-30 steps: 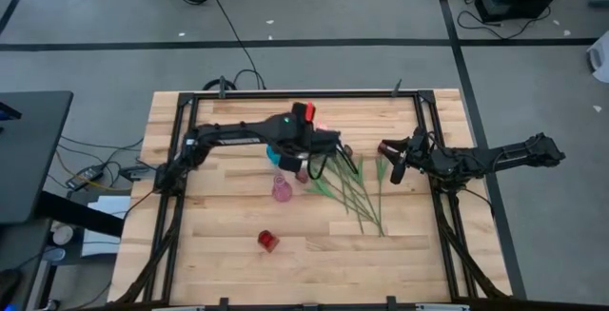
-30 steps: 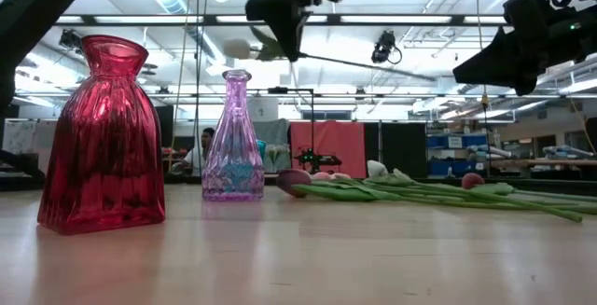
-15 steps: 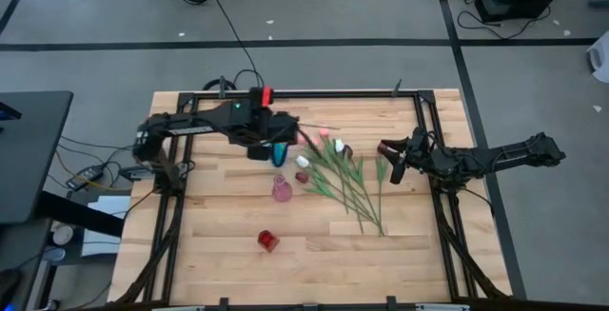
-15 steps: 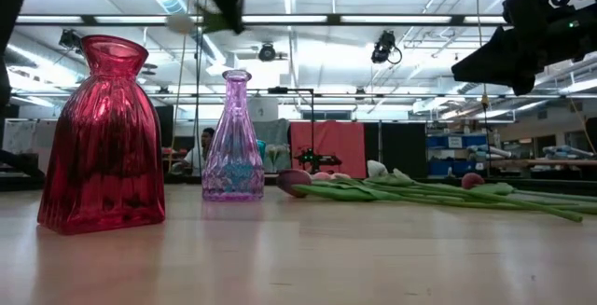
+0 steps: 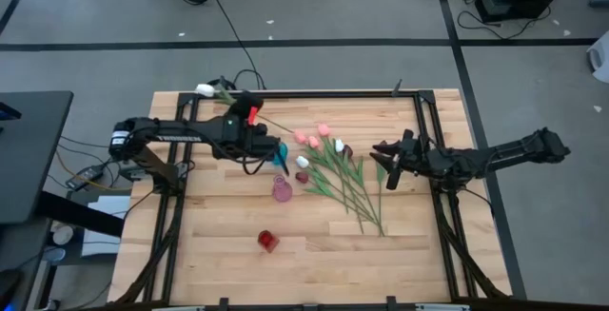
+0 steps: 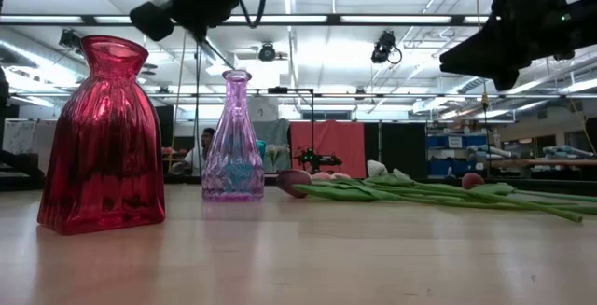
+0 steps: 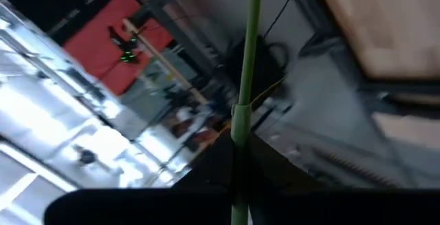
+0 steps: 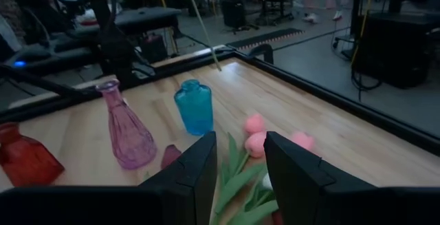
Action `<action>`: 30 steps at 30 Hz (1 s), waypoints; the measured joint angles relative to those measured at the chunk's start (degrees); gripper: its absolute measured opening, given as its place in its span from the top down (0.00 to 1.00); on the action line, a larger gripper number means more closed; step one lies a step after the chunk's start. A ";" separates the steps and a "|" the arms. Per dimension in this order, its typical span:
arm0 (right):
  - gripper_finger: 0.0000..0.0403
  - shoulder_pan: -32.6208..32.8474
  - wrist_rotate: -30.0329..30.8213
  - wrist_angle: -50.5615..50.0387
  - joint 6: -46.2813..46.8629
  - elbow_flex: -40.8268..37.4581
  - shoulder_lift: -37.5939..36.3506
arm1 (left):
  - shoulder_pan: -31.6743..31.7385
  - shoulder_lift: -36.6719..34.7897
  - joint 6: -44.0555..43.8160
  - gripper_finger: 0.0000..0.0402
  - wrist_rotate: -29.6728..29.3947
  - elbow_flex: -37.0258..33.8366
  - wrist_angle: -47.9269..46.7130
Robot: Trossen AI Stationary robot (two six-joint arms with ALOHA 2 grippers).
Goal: Sort flowers into vase by color
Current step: Put the middle white tulip into the blue vase
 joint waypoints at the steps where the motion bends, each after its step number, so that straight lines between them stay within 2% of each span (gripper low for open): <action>1: 0.66 0.00 0.22 0.06 0.00 0.00 0.46 | -0.27 0.05 0.88 0.93 -1.09 -0.35 0.01; 4: 0.66 0.00 0.74 0.09 -0.01 0.00 1.48 | -1.60 -0.06 3.35 0.94 -5.26 -1.04 -0.10; 7: 0.66 0.00 0.74 0.08 -0.03 0.00 2.10 | -3.23 -0.20 5.49 0.94 -6.54 -1.06 0.07; 16: 0.66 0.00 0.96 0.32 -0.40 0.00 2.18 | -6.34 -1.16 6.35 0.94 -5.65 -1.06 -0.03; 27: 0.66 0.00 0.73 0.26 -0.39 0.00 2.18 | -6.19 -2.93 6.26 0.94 -3.09 -1.06 -0.16; 30: 0.66 0.00 0.70 0.20 -0.37 0.00 2.29 | -6.21 -4.21 6.11 0.94 -2.25 -3.11 0.11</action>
